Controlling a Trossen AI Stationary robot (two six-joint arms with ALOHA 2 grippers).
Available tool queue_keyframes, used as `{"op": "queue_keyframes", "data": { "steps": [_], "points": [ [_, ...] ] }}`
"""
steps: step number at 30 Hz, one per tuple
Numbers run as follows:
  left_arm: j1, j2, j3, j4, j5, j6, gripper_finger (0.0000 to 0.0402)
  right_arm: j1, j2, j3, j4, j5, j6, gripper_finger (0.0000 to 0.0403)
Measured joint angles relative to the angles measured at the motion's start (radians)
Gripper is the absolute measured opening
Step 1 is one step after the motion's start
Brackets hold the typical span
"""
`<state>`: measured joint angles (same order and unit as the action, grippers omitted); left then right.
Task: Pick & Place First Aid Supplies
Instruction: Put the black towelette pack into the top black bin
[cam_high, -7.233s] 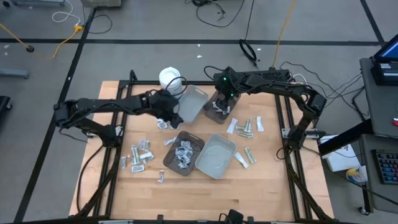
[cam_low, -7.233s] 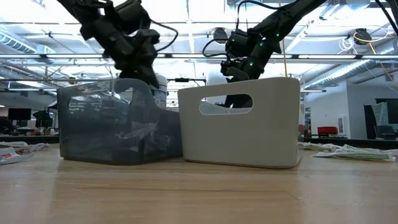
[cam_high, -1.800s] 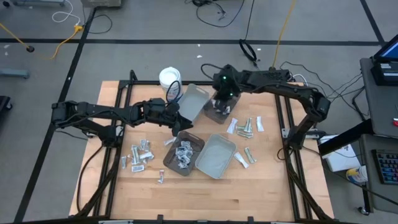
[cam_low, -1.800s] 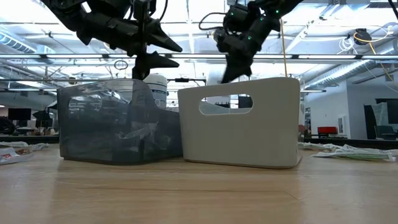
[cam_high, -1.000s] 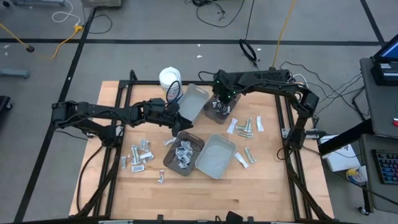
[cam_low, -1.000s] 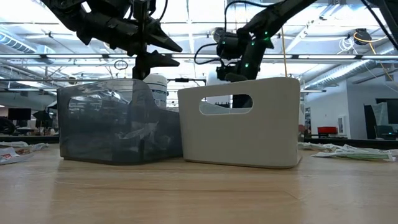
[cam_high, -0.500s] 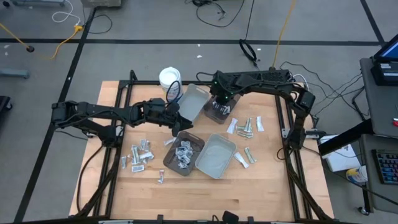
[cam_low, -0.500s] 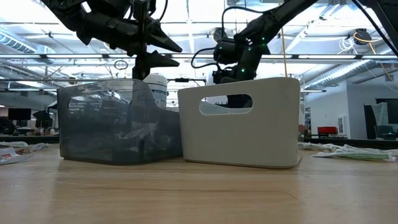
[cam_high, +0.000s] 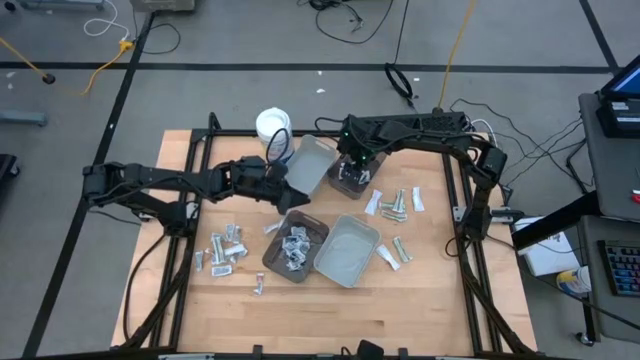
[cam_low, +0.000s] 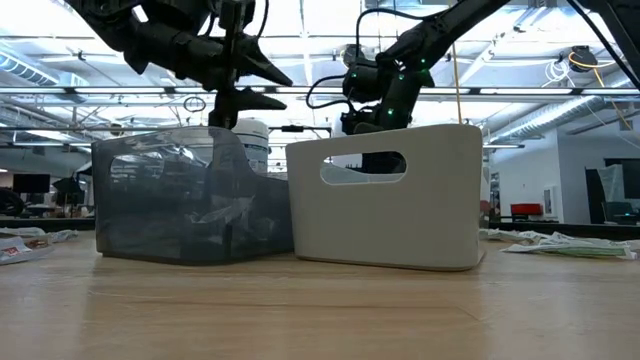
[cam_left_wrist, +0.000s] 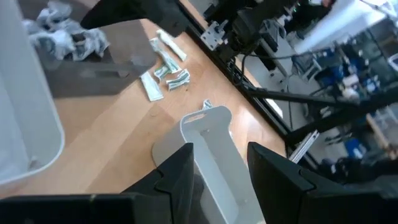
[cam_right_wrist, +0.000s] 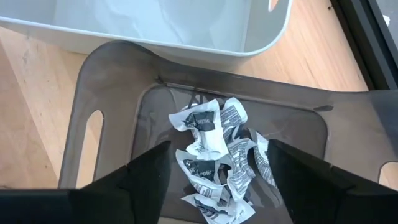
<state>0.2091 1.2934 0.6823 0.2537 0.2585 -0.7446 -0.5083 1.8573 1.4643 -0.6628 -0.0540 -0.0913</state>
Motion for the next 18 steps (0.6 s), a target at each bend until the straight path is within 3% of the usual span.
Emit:
{"op": "queue_keyframes", "data": {
  "steps": [4, 11, 18],
  "points": [
    [0.020, -0.006, 0.017, -0.090, 0.012, -0.050, 0.0152, 0.000, 0.000, 0.000, 0.000, 0.000, 0.000, 0.0279],
    [0.035, -0.018, 0.131, -0.595, -0.075, -0.040, 0.0152, 0.000, 0.000, 0.000, 0.000, 0.000, 0.000, 0.0281],
    [0.035, -0.018, 0.184, -0.855, -0.185, -0.063, 0.0152, 0.000, 0.000, 0.000, 0.001, 0.000, 0.001, 0.0279]
  ]
}}
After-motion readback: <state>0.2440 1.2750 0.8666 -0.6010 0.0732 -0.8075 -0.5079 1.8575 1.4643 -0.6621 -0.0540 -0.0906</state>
